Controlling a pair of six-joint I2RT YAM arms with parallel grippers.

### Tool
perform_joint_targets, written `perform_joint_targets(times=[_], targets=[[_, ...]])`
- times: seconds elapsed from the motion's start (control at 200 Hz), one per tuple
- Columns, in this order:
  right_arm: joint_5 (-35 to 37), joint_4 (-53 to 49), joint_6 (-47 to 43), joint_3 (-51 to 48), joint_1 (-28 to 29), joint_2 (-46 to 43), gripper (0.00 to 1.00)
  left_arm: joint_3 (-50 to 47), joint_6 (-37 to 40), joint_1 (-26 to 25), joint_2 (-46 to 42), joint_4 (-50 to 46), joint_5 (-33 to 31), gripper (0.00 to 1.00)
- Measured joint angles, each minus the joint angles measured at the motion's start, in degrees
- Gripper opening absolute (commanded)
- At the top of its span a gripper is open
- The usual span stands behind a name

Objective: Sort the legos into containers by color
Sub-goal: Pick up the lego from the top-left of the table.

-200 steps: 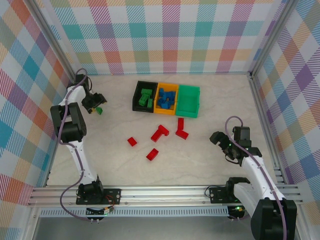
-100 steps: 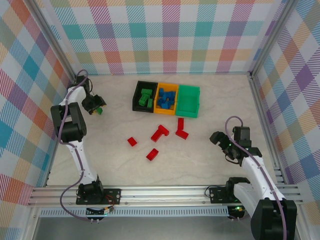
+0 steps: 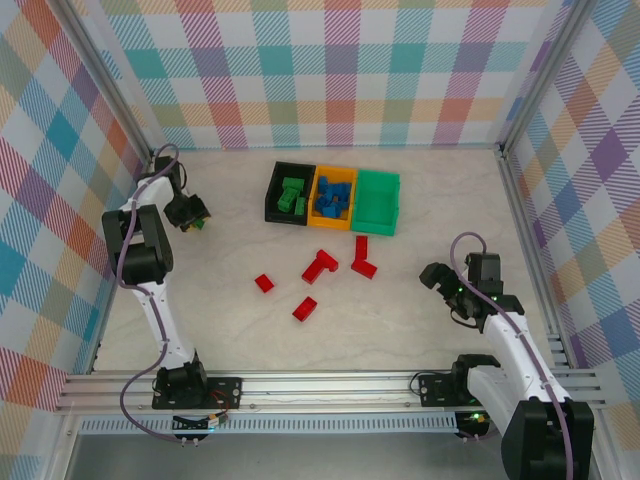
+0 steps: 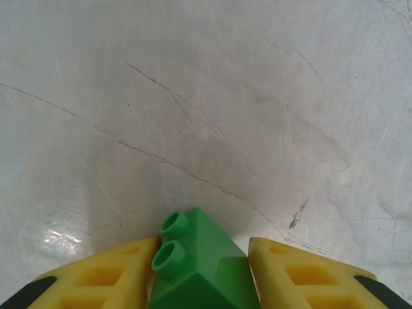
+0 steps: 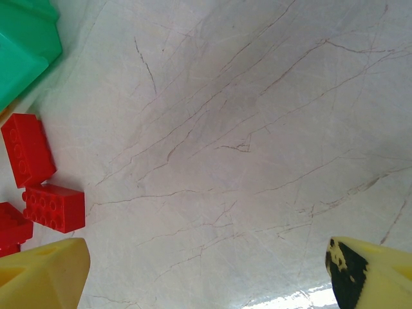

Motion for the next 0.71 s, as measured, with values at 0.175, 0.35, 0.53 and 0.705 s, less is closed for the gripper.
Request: perform_joint_targets(times=[0.175, 0.35, 0.53, 0.705], targets=[[-0.02, 0.00, -0.02, 0.00, 0.00, 0.00, 0.95, -4.04, 0.63, -2.60, -2.89, 1.73, -0.37, 0.37], [-0.02, 0.00, -0.02, 0.00, 0.00, 0.00, 0.94, -7.65, 1.07, -8.22, -7.82, 3.10, -0.33, 0.37], [-0.02, 0.00, 0.00, 0.00, 0.00, 0.00, 0.94, -10.82, 1.07, -14.60, -14.38, 6.14, -0.35, 0.37], [-0.02, 0.00, -0.02, 0.00, 0.00, 0.00, 0.94, -11.72, 1.03, -21.86, -18.82, 8.28, -0.50, 0.37]])
